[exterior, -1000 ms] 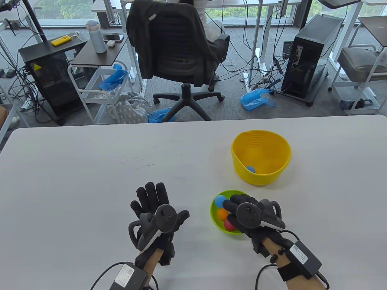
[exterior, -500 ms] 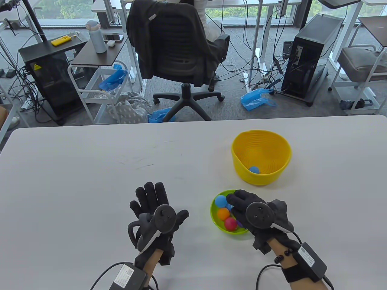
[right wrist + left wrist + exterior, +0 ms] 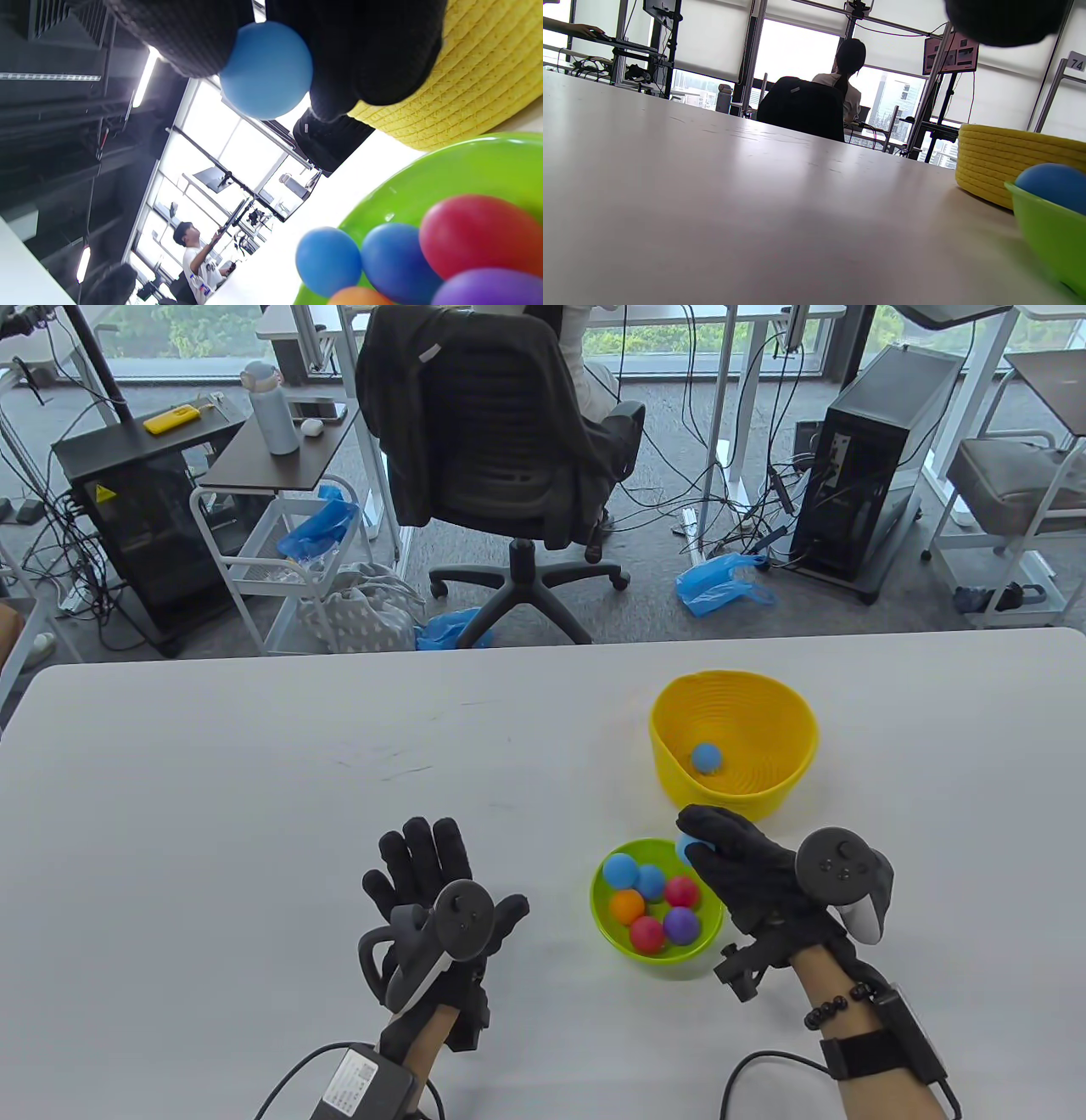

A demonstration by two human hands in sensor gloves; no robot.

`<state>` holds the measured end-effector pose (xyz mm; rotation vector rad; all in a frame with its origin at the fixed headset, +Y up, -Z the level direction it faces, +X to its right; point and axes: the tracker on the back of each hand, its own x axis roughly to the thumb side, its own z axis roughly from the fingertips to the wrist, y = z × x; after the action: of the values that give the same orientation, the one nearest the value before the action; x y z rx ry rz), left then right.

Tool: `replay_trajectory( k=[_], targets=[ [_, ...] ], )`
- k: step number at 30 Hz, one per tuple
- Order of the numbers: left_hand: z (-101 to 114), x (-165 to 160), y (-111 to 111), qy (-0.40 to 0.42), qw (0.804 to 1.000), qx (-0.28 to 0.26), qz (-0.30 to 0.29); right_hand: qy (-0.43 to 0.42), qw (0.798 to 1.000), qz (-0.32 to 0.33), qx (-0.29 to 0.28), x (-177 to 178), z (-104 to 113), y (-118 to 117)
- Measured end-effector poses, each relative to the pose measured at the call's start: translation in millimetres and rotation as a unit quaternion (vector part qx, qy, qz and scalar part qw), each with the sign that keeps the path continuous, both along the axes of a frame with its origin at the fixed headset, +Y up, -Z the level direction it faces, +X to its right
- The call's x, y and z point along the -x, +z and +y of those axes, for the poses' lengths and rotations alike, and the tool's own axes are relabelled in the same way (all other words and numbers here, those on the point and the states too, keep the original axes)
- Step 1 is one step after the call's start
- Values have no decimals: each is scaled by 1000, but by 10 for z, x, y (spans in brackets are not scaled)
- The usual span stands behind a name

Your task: Toss ping pong balls into fabric basket

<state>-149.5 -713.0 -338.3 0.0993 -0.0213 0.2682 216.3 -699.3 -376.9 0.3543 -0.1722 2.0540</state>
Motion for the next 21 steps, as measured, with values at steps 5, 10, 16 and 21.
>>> replay_trajectory(
  k=[5, 10, 16, 21],
  targets=[
    [7, -7, 14, -6, 1000, -3, 2, -127, 990, -16, 66, -205, -98, -145],
    [18, 17, 21, -1, 1000, -4, 7, -230, 966, -33, 116, -383, -230, -305],
    [17, 40, 15, 3, 1000, 0, 14, -322, 933, 11, 164, -521, -323, -468],
    [24, 47, 15, 7, 1000, 1, 17, -338, 927, 18, 163, -565, -296, -479]
  ],
)
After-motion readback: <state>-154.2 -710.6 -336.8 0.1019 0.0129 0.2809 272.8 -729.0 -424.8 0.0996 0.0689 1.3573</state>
